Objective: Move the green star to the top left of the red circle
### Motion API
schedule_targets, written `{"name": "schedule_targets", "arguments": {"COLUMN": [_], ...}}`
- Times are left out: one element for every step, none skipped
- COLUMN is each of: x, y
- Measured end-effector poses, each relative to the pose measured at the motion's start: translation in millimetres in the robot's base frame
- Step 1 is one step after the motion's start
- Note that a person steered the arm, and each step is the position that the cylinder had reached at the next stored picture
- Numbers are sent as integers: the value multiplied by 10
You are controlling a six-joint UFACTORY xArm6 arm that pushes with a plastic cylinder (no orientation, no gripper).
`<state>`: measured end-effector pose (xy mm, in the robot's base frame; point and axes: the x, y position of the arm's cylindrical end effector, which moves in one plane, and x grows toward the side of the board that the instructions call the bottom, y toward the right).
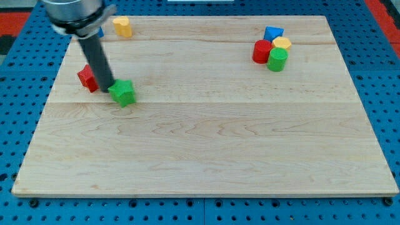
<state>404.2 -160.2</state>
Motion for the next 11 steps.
{"name": "schedule_targets", "arguments": {"x": [-37, 43, 481, 424, -149, -678, -730, -748, -932, -745, -23], "y": [360, 165, -122, 487, 1090, 1642, 1295, 2171, 2694, 2282, 1549]}}
